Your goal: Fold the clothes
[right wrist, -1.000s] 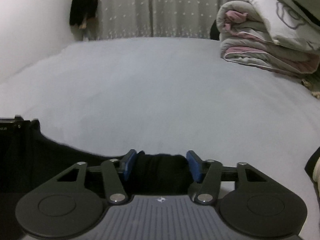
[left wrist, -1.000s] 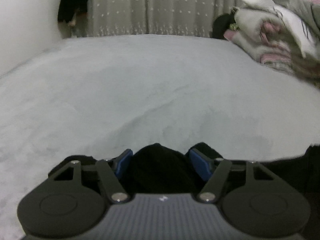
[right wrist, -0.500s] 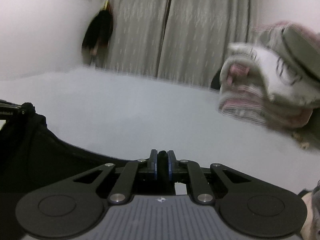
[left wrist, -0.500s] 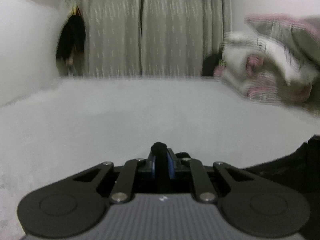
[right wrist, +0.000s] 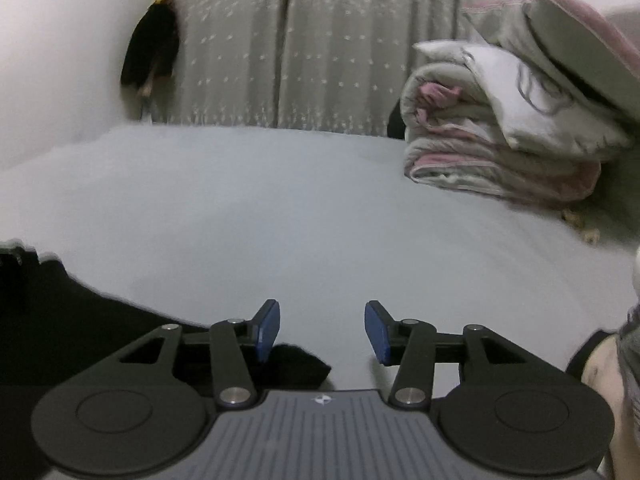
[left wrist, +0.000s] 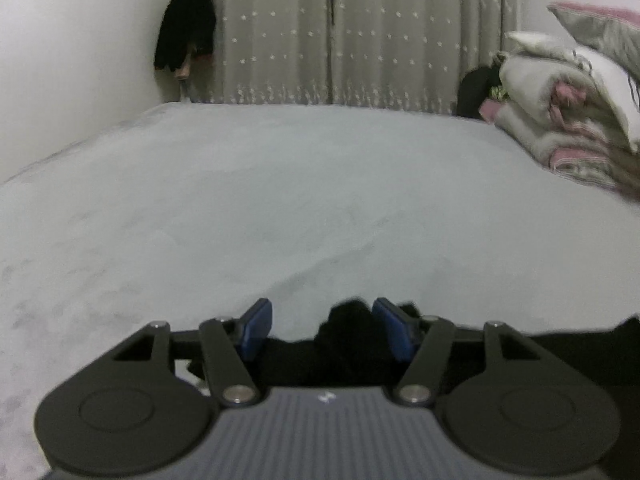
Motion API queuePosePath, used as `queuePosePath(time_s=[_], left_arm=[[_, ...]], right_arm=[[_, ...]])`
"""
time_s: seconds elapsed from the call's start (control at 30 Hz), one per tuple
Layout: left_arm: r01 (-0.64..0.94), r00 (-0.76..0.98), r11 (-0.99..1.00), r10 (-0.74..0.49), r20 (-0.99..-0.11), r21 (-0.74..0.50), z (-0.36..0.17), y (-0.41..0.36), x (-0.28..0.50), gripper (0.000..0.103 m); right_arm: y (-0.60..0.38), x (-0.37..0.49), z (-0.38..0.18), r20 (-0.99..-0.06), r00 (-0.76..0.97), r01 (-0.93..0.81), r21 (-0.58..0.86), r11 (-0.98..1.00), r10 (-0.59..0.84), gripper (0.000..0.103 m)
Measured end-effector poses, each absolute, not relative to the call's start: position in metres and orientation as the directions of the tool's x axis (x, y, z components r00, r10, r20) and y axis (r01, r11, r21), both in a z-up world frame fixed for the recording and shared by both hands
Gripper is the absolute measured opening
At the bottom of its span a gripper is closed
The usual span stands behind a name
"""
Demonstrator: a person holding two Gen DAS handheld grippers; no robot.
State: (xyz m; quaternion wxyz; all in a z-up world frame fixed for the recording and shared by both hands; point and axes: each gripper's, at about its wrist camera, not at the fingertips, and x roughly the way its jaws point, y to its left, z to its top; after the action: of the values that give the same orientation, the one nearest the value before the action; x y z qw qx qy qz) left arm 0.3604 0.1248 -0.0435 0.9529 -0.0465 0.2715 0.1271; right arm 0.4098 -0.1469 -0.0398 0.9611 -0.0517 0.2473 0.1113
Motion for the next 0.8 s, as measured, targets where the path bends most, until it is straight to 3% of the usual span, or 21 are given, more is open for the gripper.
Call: queuePosePath(time_s=[0.13,0.33,0.5,0.57,0.6,0.63,0.8], left_arm=[[-0.210,0.850,0.977,0.160,-0.501,-0.045,-0.026,0.116,0.352,0.057],[-0.090,0.844,0.994,0.039,-0.535,-0.069,-0.029,0.100,0.357,0.056],[-0.061,0.821,0.996,0.017,-0.571,-0.057,-0.046,0.095,0.365,0.056],[-0.056,0.812,0.997,0.018,-0.583,-0.046,-0.052,0.094,0.367,0.056],[-0.056,0.809,0.998,0.025,-0.588,-0.034,-0.054,0.093,0.367,0.056],[-0.055,0.806,0.998,0.032,-0.591,-0.021,-0.055,0.091,0.369,0.056],[-0.051,0.802,0.999,0.053,-0.595,0.021,-0.057,0.081,0.372,0.058]], right_arm=[[-0.153,0.405,-0.021,-0.549,0.767,-0.344,0.086,0.935,0.332,0.048],[-0.106,0.382,-0.029,-0.651,0.646,-0.561,-0.051,0.826,0.398,0.048],[-0.096,0.370,-0.043,-0.708,0.632,-0.589,-0.175,0.789,0.315,0.047],[-0.107,0.371,-0.042,-0.717,0.636,-0.560,-0.174,0.810,0.286,0.033],[-0.113,0.371,-0.041,-0.721,0.640,-0.540,-0.178,0.823,0.264,0.013],[-0.120,0.373,-0.040,-0.724,0.648,-0.519,-0.190,0.833,0.238,0.009],[-0.154,0.378,-0.035,-0.712,0.702,-0.364,-0.331,0.871,0.023,0.008]])
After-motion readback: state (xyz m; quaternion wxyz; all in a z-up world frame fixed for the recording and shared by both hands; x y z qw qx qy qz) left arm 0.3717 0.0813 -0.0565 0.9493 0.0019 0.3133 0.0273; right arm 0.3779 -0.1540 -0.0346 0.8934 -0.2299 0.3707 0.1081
